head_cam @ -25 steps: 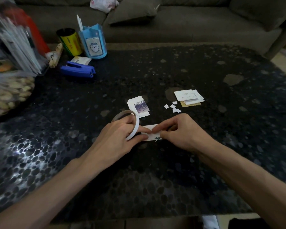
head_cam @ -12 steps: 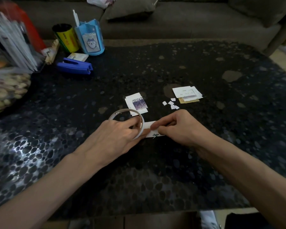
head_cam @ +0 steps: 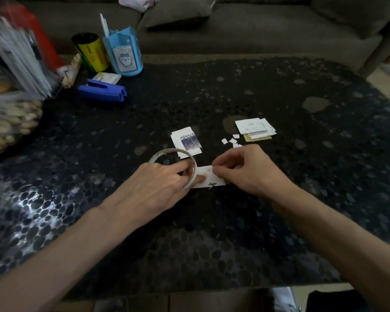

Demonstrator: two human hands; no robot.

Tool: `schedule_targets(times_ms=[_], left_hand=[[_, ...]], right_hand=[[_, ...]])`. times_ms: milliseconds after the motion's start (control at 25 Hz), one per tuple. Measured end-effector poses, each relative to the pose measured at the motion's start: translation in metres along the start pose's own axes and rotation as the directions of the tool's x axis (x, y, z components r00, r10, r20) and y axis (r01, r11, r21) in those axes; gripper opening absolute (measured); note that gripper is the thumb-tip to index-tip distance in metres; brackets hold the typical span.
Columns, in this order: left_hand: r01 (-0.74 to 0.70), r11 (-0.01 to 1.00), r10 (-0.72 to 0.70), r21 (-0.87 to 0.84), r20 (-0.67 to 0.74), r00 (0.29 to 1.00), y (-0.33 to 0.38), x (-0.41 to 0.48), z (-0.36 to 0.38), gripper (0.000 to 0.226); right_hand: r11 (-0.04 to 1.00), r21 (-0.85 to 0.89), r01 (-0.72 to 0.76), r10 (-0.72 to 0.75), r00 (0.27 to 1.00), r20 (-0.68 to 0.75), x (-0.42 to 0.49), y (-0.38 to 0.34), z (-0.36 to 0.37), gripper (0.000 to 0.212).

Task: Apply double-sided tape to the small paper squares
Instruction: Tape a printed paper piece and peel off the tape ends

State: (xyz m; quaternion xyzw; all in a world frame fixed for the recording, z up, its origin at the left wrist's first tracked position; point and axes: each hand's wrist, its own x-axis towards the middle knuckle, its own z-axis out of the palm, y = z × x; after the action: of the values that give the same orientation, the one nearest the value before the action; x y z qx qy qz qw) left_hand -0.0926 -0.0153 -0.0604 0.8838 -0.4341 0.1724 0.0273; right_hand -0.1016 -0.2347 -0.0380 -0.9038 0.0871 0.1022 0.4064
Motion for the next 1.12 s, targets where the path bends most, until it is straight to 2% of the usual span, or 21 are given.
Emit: schedule_targets(times_ms=[160,240,360,480,600,800,840,1040,1120], left_hand=[[0.025,1.0,-0.025,0.012,0.017,1.0,-0.002,-0.001,0.003,0.065],[0.047,0.999,-0.047,-0.011,0.025,0.999,-0.003,-0.001,0.006,0.065],[0.081,0.988,-0.082,-0.131,-0.006,0.997,-0.005,-0.003,0.012,0.067],[0.193,0.932,-0.197,-0.306,0.019,0.98,-0.007,-0.004,0.012,0.046],[0.223,0.925,-0.222,-0.307,0.038,0.974,-0.006,-0.004,0.013,0.041],[0.246,0.905,-0.237,-0.346,0.071,0.969,-0.007,-0.004,0.011,0.041],[0.265,0.892,-0.252,-0.367,0.083,0.964,-0.008,-0.004,0.011,0.039],[0.363,0.804,-0.343,-0.471,0.132,0.93,-0.006,0.0,0.011,0.017],[0.433,0.741,-0.42,-0.512,0.148,0.895,-0.004,0.002,0.011,0.022]], right_hand=[[0.989,-0.143,0.03,-0.046,0.993,-0.109,0.002,-0.003,0.013,0.02],[0.979,-0.204,0.025,-0.05,0.992,-0.115,0.001,-0.005,0.015,0.022],[0.983,-0.183,0.028,-0.049,0.992,-0.113,0.002,-0.004,0.014,0.023],[0.977,-0.211,0.011,-0.04,0.99,-0.135,0.002,-0.004,0.015,0.028],[0.977,-0.215,-0.005,-0.022,0.992,-0.125,0.005,-0.003,0.016,0.029],[0.998,0.038,-0.052,0.054,0.996,-0.074,0.017,0.004,0.004,0.023],[0.998,0.043,-0.046,0.049,0.997,-0.066,0.017,0.005,0.003,0.024],[0.98,-0.194,0.035,-0.05,0.996,-0.073,0.009,0.003,0.01,0.035],[0.994,-0.106,0.028,-0.035,0.997,-0.065,0.013,0.006,0.008,0.032]])
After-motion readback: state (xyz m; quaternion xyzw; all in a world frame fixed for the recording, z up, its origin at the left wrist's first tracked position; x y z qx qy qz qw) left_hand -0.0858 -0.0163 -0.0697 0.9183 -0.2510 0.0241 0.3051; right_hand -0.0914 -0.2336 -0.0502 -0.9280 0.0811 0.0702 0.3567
